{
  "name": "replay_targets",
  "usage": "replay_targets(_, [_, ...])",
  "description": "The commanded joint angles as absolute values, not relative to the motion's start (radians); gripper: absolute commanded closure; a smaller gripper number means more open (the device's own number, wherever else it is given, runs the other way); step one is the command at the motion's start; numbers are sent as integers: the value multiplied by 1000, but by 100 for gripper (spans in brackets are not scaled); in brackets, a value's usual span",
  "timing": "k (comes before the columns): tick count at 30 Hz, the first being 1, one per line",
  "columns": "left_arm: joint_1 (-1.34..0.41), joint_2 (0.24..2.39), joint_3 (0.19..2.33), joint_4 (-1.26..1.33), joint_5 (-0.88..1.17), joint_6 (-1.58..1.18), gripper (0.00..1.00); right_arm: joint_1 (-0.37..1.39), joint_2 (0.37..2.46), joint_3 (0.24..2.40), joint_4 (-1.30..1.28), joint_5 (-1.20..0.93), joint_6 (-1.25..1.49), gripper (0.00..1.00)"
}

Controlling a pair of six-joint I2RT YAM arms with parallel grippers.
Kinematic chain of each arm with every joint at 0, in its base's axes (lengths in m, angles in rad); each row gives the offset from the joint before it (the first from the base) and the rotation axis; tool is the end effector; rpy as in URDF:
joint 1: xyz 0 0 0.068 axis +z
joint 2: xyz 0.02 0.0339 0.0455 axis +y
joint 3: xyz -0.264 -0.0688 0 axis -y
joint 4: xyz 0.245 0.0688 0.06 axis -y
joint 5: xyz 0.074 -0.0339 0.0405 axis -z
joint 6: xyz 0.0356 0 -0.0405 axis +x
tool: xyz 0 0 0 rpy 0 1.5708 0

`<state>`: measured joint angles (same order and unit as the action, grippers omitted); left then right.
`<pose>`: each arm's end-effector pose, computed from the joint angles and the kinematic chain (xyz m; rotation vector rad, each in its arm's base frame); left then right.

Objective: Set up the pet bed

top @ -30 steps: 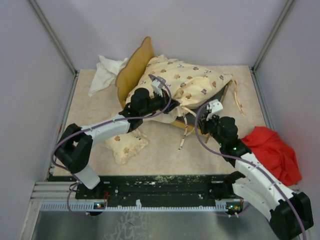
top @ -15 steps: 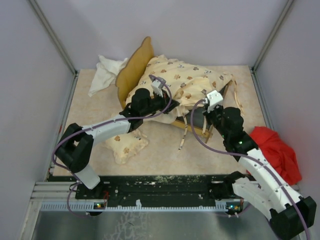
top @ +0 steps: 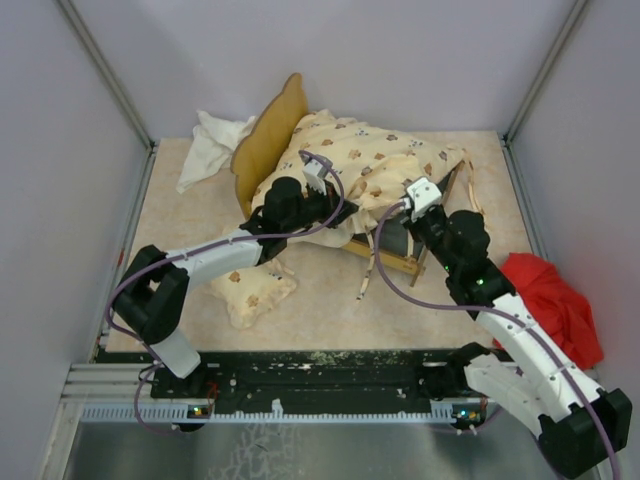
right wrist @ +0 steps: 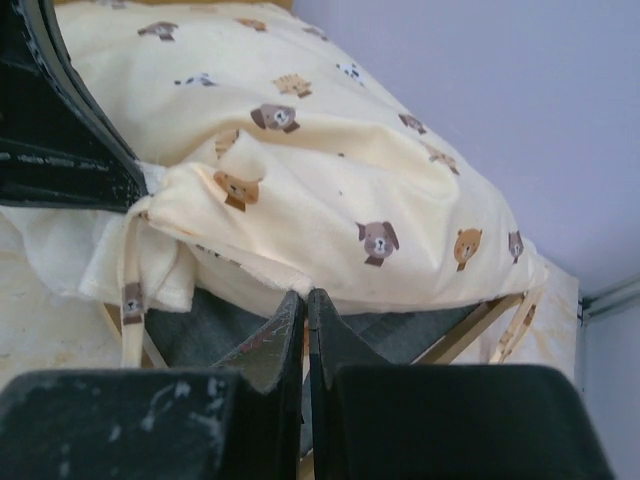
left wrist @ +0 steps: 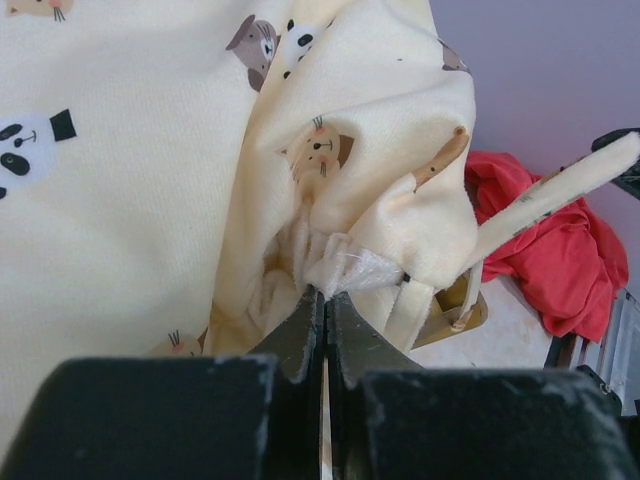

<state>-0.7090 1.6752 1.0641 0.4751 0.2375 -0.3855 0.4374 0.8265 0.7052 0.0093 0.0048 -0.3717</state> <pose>0.2907 -0.2604 0.2699 0.4750 1.7471 -1.0010 0.1817 0.0848 0.3254 -0.6591 1.5486 0.0454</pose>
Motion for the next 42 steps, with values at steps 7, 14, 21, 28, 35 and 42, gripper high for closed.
replay_targets(7, [-695,1676,1084,473,191,-373,100,437,776,688,153,-65,-384,100])
replay_targets(14, [-695,1675,1083,470,196,-374,100,437,743,611,174,-67,-259,100])
replay_targets(21, [-695,1675,1087,460,196,-374,100,437,723,682,89,-75,-114,100])
replay_targets(28, [-694,1674,1083,457,189,-368,100,438,720,750,-66,-64,-46,100])
replay_targets(35, [-695,1684,1085,463,204,-383,100,437,788,678,-6,14,-85,100])
replay_targets(42, [-695,1680,1080,460,202,-389,100,437,939,623,117,71,-90,100])
